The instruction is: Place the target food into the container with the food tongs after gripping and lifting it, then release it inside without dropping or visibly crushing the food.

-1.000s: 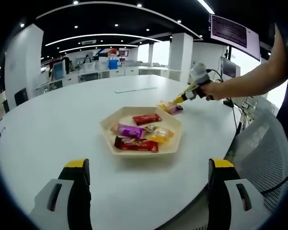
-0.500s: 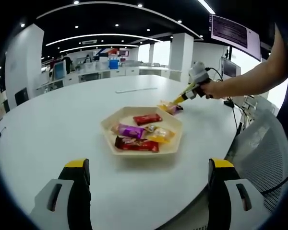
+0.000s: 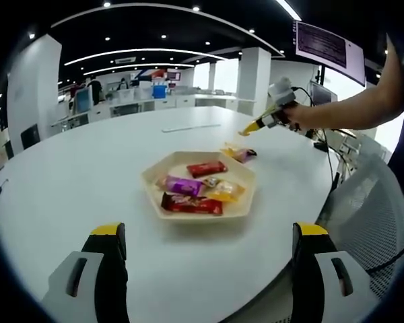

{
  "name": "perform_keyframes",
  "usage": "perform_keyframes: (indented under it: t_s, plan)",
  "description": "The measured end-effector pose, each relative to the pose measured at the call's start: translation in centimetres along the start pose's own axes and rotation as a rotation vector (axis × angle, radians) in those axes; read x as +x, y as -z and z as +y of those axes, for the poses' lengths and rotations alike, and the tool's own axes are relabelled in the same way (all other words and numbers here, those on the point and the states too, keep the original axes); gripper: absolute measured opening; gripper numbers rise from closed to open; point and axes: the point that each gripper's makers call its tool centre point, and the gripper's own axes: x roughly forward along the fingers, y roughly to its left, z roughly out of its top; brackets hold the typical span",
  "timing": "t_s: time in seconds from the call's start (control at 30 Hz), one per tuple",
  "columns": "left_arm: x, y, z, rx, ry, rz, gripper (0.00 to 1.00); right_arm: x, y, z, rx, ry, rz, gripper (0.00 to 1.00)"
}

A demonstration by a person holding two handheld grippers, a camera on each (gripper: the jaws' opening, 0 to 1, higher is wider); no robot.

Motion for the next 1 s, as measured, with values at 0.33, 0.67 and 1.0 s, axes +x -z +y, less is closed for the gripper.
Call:
perform_keyframes:
  t_s: [0.33, 0.67, 1.0]
  plan:
    - [0.0, -0.1, 0.0, 0.003, 0.000, -0.003, 1.00, -0.7, -1.5, 0.8, -0.009, -0.018, -0.028, 0.20]
    - [-0.1, -0.2, 0.0, 0.002, -0.003, -0.012, 1.00, -1.3, -3.2, 4.9, -0.063, -0.109, -0.054, 0.20]
    - [-0.1, -0.3, 0.1, 0.004, -0.003, -0.017, 1.00, -1.6, -5.5, 10.5, -0.133, -0.218, -0.084, 0.20]
